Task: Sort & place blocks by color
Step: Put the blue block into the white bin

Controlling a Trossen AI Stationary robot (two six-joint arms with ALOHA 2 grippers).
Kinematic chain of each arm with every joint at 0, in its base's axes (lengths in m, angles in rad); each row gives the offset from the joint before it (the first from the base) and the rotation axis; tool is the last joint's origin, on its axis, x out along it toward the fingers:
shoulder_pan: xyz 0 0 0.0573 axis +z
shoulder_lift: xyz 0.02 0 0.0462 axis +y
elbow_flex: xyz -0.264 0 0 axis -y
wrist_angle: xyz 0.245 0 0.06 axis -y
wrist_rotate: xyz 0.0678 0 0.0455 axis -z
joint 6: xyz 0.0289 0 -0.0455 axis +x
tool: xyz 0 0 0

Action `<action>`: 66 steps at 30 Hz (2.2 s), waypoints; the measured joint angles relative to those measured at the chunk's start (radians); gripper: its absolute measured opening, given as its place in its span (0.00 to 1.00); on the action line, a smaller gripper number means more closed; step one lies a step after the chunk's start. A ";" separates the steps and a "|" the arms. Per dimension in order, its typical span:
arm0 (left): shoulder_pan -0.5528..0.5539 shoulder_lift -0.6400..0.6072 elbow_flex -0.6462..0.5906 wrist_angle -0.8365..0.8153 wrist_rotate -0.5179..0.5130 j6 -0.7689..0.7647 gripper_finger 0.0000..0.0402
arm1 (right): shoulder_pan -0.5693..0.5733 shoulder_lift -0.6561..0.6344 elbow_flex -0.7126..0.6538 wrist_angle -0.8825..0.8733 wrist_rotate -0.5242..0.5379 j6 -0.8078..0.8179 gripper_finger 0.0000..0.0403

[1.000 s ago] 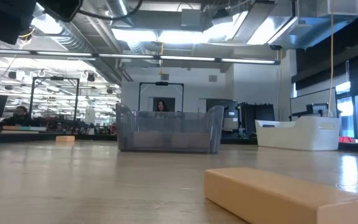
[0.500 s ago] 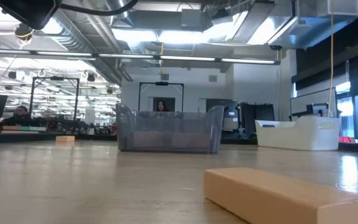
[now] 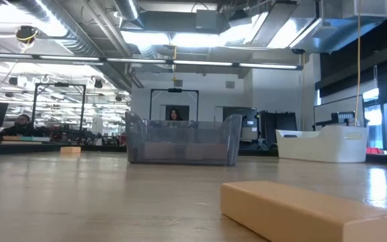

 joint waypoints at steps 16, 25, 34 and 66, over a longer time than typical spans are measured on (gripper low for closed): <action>-0.039 0.147 0.102 -0.079 -0.011 -0.170 0.45 | 0.000 0.000 0.000 0.000 0.000 -0.008 0.38; -0.031 0.148 0.103 -0.107 -0.017 -0.145 0.45 | 0.000 0.000 0.000 0.000 0.000 -0.028 0.38; -0.005 0.163 0.103 -0.103 -0.009 -0.143 0.45 | 0.000 0.000 0.000 0.000 0.000 -0.028 0.38; 0.007 0.235 0.103 -0.017 0.082 -0.212 0.41 | 0.000 0.001 0.000 0.003 0.000 -0.031 0.38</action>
